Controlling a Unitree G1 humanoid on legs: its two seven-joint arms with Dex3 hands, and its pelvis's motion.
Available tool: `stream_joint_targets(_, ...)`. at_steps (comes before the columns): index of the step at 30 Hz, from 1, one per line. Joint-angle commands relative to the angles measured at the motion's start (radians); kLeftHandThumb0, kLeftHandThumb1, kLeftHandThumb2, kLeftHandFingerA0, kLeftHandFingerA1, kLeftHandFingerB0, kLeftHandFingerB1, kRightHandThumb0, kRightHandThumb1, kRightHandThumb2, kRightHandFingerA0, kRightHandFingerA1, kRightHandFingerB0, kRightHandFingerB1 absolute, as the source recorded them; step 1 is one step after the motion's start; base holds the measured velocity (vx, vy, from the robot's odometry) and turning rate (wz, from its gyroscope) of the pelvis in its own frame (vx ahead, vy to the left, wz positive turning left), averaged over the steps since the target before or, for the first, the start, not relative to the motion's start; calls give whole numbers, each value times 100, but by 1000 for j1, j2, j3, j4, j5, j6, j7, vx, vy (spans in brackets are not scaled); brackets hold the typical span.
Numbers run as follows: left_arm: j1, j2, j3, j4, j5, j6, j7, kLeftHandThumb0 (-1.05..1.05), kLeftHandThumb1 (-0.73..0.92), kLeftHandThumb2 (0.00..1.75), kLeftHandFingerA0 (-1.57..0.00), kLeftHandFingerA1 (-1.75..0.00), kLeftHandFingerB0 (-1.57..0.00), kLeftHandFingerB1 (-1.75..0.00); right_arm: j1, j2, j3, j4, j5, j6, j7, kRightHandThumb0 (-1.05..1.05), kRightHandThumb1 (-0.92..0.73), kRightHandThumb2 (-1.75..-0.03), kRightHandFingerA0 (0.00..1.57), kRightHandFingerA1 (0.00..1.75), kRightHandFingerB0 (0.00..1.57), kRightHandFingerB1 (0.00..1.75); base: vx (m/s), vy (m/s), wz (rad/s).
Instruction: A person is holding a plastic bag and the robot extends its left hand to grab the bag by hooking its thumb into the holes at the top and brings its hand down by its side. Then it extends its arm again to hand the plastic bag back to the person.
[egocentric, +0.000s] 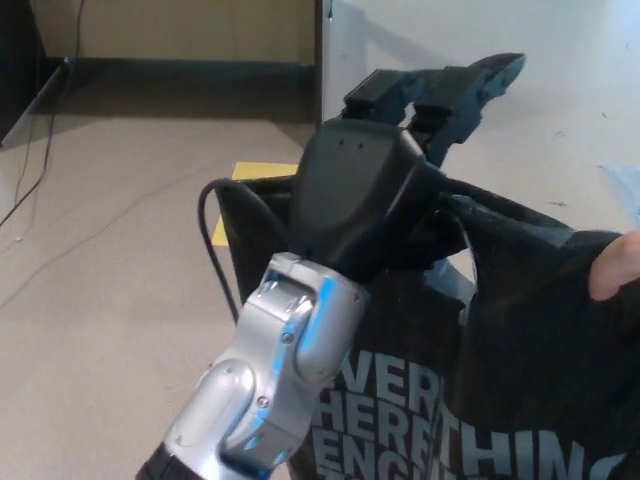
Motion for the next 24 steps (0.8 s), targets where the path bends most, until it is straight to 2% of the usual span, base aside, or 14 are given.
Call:
stream_joint_targets(1,-61,-38,-10,44,20,23,40,-51,57,57,-51,-39,-31,-32,-5,-3,-2,7,3,-5,11,-25,-66,-59,66,52,55,40,0,0,0)
stream_joint_targets(3,-74,-47,-7,65,-8,-2,43,-55,52,79,-60,-55,-29,-44,-6,-5,3,9,-2,-12,10,-25,-66,-59,65,50,55,40,0,0,0)
stream_joint_targets(4,-77,-47,-8,70,-13,-5,37,-39,70,61,-83,-109,-35,-32,-8,-6,8,10,-9,-6,7,-27,-67,-60,66,48,54,40,0,0,0)
stream_joint_targets(5,-80,-47,-9,76,-19,-10,30,-39,70,61,-83,-109,-35,-32,-11,-8,15,10,-17,0,3,-27,-67,-60,66,48,54,40,0,0,0)
stream_joint_targets(6,-83,-42,-8,80,-40,-24,7,-27,75,62,-112,-104,-43,-33,-15,-8,13,12,-13,-1,9,-26,-67,-60,66,49,54,40,0,0,0)
stream_joint_targets(9,-67,-46,-15,82,-54,-37,13,-21,81,71,-101,-167,-57,-41,-10,-11,17,10,-12,1,13,-27,-67,-60,66,49,54,40,0,0,0)
stream_joint_targets(12,-60,-46,-18,101,-62,-67,52,-21,76,66,-92,-168,-87,-52,-4,-12,23,8,-17,-2,2,-27,-67,-60,67,50,56,40,0,0,0)
stream_joint_targets(13,-50,-46,-22,111,-60,-79,75,-14,76,72,-90,-168,-83,-122,0,-10,26,12,-19,-2,-2,-27,-67,-61,66,49,56,40,0,0,0)
stream_joint_targets(16,-47,-47,-25,134,-52,-100,126,-13,78,74,-86,-172,-65,-152,-4,-9,31,16,-22,-2,0,-27,-67,-61,66,48,55,40,0,0,0)
stream_joint_targets(18,-44,-46,-24,138,-56,-111,137,-5,79,72,-98,-172,-61,-147,-6,-7,34,16,-25,1,-2,-28,-68,-60,65,47,55,40,0,0,0)
stream_joint_targets(19,-44,-48,-24,144,-56,-120,152,-15,82,72,-83,-175,-59,-154,-4,-8,34,15,-23,-1,-1,-28,-68,-60,64,46,55,40,0,0,0)
stream_joint_targets(20,-42,-48,-26,144,-52,-120,156,-26,66,96,-114,-140,-77,-120,-2,-10,35,17,-24,-6,-1,-28,-68,-60,63,46,54,39,0,0,0)
stream_joint_targets(21,-42,-47,-28,146,-48,-121,161,-15,79,69,-82,-175,-60,-153,-2,-11,35,17,-25,-6,-2,-27,-68,-60,64,46,54,39,0,0,0)
stream_joint_targets(24,-29,-41,-33,141,-45,-126,167,-13,74,69,-80,-175,-59,-154,3,-8,35,14,-25,-2,-1,-27,-68,-60,65,47,54,39,0,0,0)
